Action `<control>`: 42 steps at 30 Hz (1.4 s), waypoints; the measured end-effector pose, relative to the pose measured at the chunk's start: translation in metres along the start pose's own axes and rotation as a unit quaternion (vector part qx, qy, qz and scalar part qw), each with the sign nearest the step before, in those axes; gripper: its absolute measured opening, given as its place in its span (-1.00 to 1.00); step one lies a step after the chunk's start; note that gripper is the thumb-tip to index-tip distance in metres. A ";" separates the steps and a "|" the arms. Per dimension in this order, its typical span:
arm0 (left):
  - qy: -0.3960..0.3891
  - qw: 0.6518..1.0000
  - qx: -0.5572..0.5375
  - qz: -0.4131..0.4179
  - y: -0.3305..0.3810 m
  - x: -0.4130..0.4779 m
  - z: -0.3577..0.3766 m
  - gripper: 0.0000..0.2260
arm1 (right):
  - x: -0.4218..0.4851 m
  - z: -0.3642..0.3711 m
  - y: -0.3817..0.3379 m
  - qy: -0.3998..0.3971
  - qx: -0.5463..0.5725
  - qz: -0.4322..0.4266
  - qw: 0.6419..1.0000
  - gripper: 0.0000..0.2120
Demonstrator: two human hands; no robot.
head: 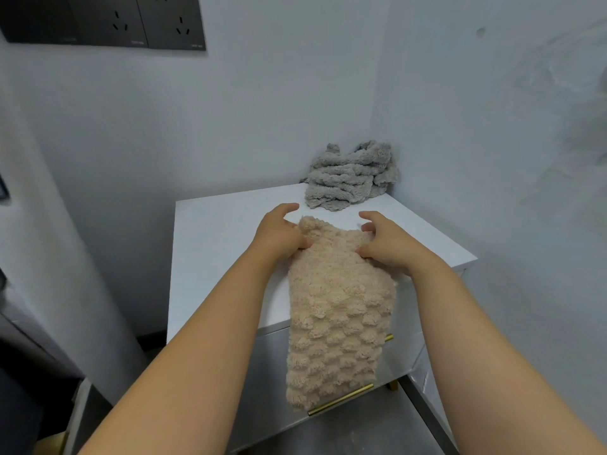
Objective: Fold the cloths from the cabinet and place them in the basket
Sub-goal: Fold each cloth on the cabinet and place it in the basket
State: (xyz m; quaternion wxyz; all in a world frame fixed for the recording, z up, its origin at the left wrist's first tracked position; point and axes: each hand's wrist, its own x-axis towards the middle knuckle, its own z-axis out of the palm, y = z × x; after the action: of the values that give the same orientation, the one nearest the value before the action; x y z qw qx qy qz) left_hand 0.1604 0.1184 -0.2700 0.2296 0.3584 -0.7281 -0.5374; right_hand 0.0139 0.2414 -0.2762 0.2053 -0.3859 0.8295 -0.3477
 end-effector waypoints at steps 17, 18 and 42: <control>0.075 0.991 -0.112 0.014 -0.012 0.042 -0.003 -0.38 | 0.031 0.001 -0.002 0.114 0.252 0.014 0.961 -0.54; 0.095 0.993 -0.068 0.029 -0.014 0.045 -0.004 -0.42 | 0.035 0.004 -0.001 0.131 0.252 0.009 0.959 -0.56; 0.042 0.986 0.054 0.152 0.005 0.027 -0.025 -0.82 | 0.011 -0.001 -0.011 0.178 0.117 -0.046 0.976 -0.82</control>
State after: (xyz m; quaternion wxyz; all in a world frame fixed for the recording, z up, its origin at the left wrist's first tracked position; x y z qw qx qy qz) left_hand 0.1598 0.0827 -0.2585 0.3193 0.2779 -0.7914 -0.4409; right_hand 0.0121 0.2280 -0.2680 0.0823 -0.3291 0.7876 -0.5145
